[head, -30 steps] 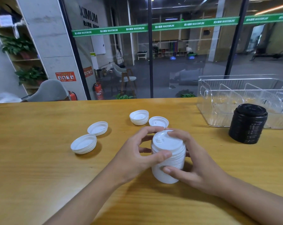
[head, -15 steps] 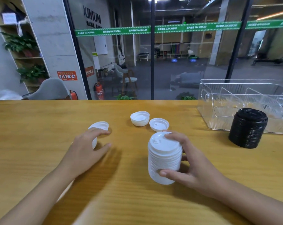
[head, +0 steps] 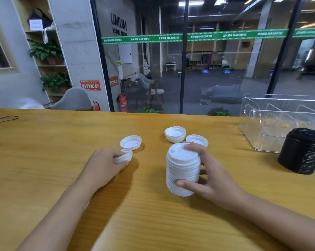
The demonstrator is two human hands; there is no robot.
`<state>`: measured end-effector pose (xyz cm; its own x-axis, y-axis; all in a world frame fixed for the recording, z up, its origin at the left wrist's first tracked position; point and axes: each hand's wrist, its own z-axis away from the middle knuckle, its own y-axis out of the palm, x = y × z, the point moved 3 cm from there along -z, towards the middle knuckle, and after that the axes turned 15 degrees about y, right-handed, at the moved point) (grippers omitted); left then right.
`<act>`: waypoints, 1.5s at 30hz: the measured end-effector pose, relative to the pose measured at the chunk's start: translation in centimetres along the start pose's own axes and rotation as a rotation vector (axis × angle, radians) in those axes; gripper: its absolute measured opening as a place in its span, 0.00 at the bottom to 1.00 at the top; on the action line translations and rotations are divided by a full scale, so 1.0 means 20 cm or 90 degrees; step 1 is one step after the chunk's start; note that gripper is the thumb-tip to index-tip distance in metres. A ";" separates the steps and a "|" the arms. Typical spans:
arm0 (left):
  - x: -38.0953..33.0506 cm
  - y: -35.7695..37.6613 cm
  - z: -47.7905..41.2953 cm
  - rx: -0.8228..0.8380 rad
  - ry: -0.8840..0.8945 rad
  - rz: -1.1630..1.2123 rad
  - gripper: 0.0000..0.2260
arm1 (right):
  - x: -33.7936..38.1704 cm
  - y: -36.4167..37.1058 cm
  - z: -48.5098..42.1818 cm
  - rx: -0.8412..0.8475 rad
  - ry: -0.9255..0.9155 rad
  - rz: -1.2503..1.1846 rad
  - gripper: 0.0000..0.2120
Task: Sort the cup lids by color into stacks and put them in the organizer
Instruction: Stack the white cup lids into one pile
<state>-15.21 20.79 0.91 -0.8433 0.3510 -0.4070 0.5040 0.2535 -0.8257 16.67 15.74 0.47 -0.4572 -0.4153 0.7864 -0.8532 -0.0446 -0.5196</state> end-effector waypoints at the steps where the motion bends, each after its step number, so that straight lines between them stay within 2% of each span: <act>1: 0.00 0.00 0.00 -0.011 0.009 0.002 0.05 | 0.00 0.01 -0.01 0.001 -0.002 -0.003 0.35; 3: -0.02 0.00 0.00 -0.020 0.022 0.019 0.02 | 0.01 0.04 -0.03 0.002 -0.005 -0.010 0.35; 11: -0.03 0.02 -0.01 -0.054 -0.014 0.067 0.15 | -0.02 0.06 -0.06 0.000 -0.016 -0.003 0.36; 15: -0.07 0.01 -0.01 -0.064 -0.007 0.070 0.10 | -0.03 0.06 -0.05 0.000 -0.029 -0.009 0.35; 20: -0.16 -0.04 0.02 -0.131 0.009 0.171 0.06 | -0.03 0.06 -0.05 -0.008 -0.052 0.001 0.34; 25: -0.27 -0.07 0.03 -0.219 -0.014 0.396 0.09 | -0.03 0.04 -0.03 -0.027 -0.067 -0.022 0.27; 28: -0.33 -0.07 0.04 -0.213 -0.030 0.548 0.11 | -0.02 0.04 -0.03 -0.047 -0.060 -0.047 0.26; 33: -0.38 -0.06 0.03 -0.225 -0.022 0.689 0.20 | -0.01 0.05 -0.03 -0.058 -0.055 -0.057 0.26; 36: -0.40 -0.07 0.02 -0.229 -0.029 0.808 0.23 | 0.00 0.05 -0.04 -0.048 -0.059 -0.065 0.32; 39: -0.43 -0.04 0.03 -0.164 -0.026 0.886 0.23 | 0.00 0.06 -0.04 -0.041 -0.078 -0.068 0.37; 42: -0.47 0.00 0.04 -0.140 -0.017 0.893 0.20 | 0.00 0.06 -0.04 -0.042 -0.084 -0.063 0.39; 45: -0.50 0.02 0.05 -0.123 0.029 0.740 0.24 | -0.01 0.06 -0.04 -0.040 -0.085 -0.052 0.39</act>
<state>-6.80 16.48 4.36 0.1473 0.4921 -0.8580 0.9882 -0.1091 0.1071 15.58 16.58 -0.01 -0.3520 -0.5299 0.7716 -0.9020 -0.0281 -0.4308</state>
